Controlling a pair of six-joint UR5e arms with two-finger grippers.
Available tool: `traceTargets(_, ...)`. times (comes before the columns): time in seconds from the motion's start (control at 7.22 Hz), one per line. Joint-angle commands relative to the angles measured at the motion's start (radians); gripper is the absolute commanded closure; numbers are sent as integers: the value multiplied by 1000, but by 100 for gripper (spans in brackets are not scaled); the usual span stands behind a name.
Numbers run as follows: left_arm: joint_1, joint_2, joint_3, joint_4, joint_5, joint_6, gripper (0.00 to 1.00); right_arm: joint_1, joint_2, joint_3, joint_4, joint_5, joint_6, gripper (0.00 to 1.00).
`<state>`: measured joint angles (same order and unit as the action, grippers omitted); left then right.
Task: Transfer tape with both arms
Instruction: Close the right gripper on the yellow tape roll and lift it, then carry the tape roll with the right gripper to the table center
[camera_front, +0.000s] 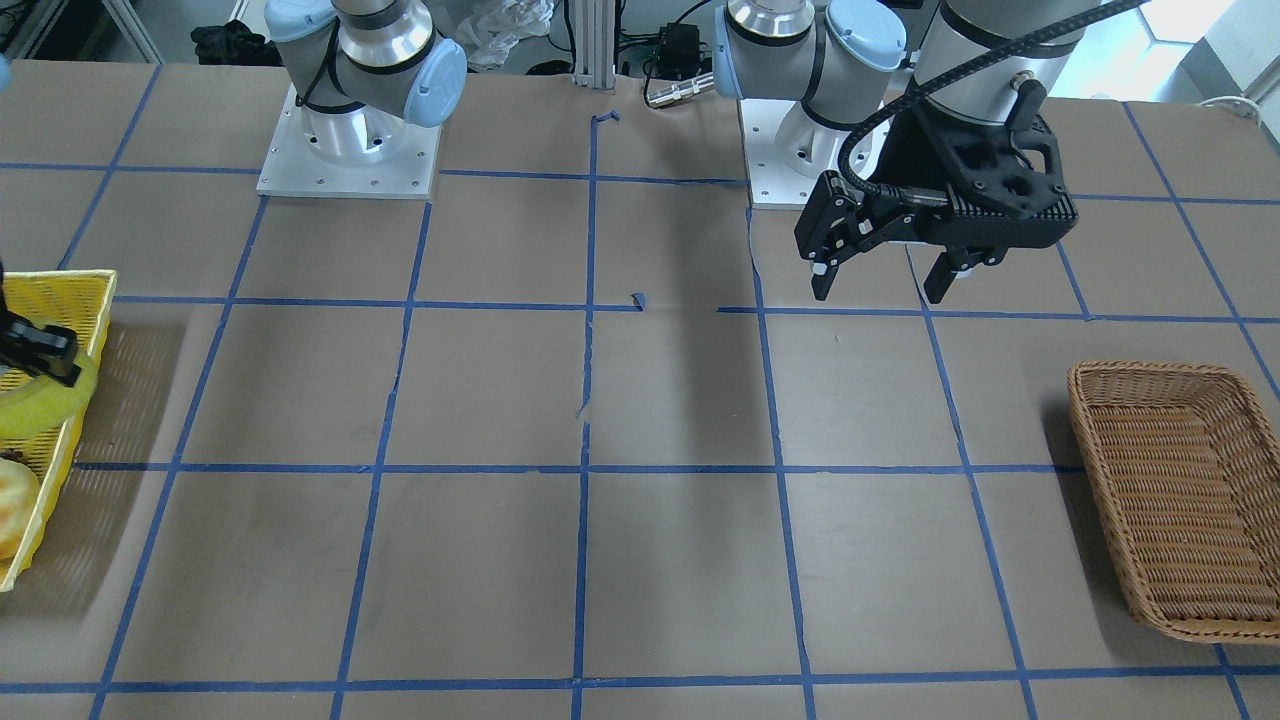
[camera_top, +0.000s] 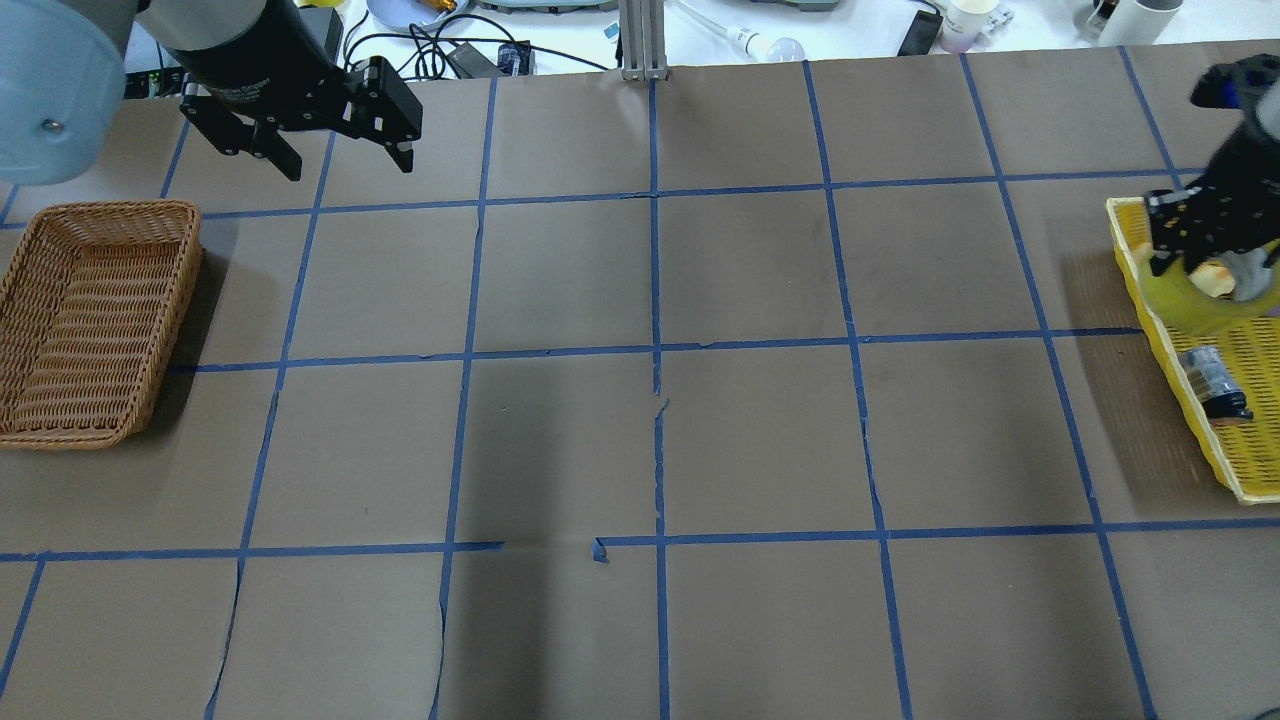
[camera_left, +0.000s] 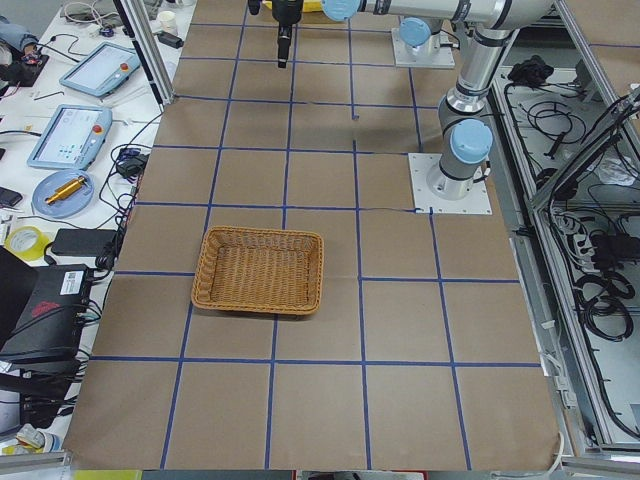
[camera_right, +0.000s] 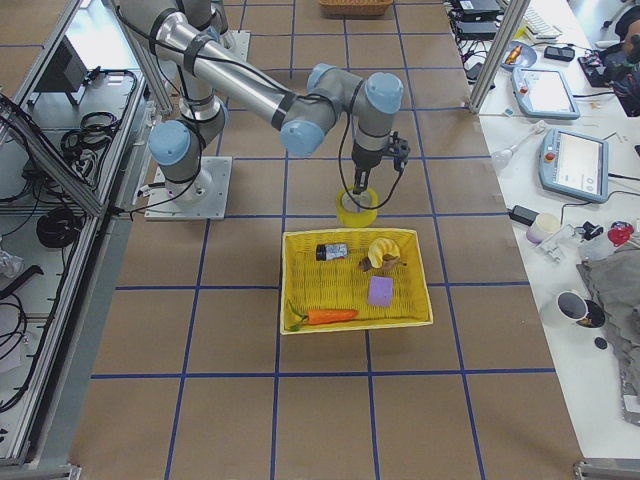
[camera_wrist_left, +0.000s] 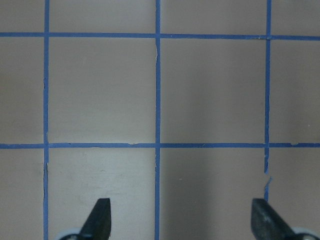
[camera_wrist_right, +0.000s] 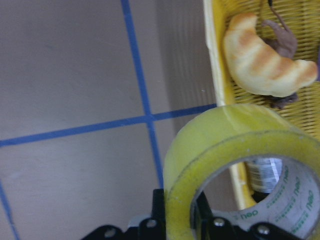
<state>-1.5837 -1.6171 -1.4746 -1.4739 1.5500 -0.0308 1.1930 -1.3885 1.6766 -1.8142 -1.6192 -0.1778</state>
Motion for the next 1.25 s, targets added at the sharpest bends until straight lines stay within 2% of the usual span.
traceTargets(0.0, 4, 0, 2, -2, 7, 0, 0, 313, 66, -67, -5, 83, 487, 100)
traceTargets(0.14, 4, 3, 5, -3, 5, 0, 0, 438, 171, -171, -20, 88, 677, 100)
traceTargets(0.42, 4, 0, -1, -2, 4, 0, 0, 574, 386, -404, -27, 120, 942, 100)
traceTargets(0.55, 8, 0, -1, -2, 5, 2, 0, 597, 455, -457, -65, 172, 1012, 100)
traceTargets(0.69, 8, -3, -3, -2, 5, 2, 0, 624, 517, -477, -155, 180, 1070, 100)
traceTargets(0.83, 13, -6, -1, 3, 5, 6, 0, 664, 566, -516, -192, 180, 1148, 100)
traceTargets(0.97, 14, -3, -3, -2, 5, 6, 0, 674, 592, -565, -191, 182, 1193, 100)
traceTargets(1.11, 13, -3, -3, -2, 5, 6, 0, 674, 603, -570, -192, 182, 1196, 100)
